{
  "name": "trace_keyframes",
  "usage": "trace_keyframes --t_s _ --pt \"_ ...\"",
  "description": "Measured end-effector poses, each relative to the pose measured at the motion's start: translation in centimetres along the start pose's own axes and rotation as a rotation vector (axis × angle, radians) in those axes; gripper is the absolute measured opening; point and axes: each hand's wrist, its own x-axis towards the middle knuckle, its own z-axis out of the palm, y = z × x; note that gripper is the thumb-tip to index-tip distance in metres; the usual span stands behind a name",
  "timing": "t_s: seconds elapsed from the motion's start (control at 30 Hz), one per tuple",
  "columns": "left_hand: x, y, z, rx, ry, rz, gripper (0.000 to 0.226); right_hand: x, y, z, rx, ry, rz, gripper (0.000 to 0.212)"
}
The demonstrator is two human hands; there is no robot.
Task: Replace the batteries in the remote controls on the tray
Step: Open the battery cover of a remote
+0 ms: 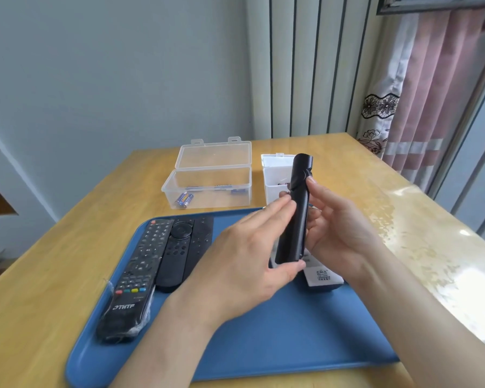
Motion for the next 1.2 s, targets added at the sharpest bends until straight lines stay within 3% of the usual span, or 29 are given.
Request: trace_keyframes --t_s 0.2,0.5,0.63,0.8,0.97,1.2 --pt "0.0 -0.3 0.0 -0.095 0.042 -0.039 0.084 -0.2 0.0 0.0 0.007 -0.052 0.036 0.024" --pt "0.1 0.0 -0.8 -0.293 -0.049 -0.118 0.084 -0.3 -0.1 0.1 0.035 -0.086 0.057 0.026" --pt "0.0 0.1 -1.4 -0.438 -0.116 -0.163 0.081 -0.1 -0.4 0.1 -0.020 -0.088 -0.008 0.045" --pt "0.0 0.2 -1.8 -0.522 -0.121 -0.186 0.078 -0.2 0.1 0.5 -0.133 -0.039 -0.065 0.030" --pt "-0.1 -0.3 -2.3 -0.508 -0.106 -0.166 0.078 -0.9 0.1 1.1 -0.082 -0.056 -0.077 0.016" --pt "-0.2 -0.1 -2.7 -0.439 -0.059 -0.113 0.075 -1.3 0.4 1.5 -0.157 -0.070 -0.102 0.017"
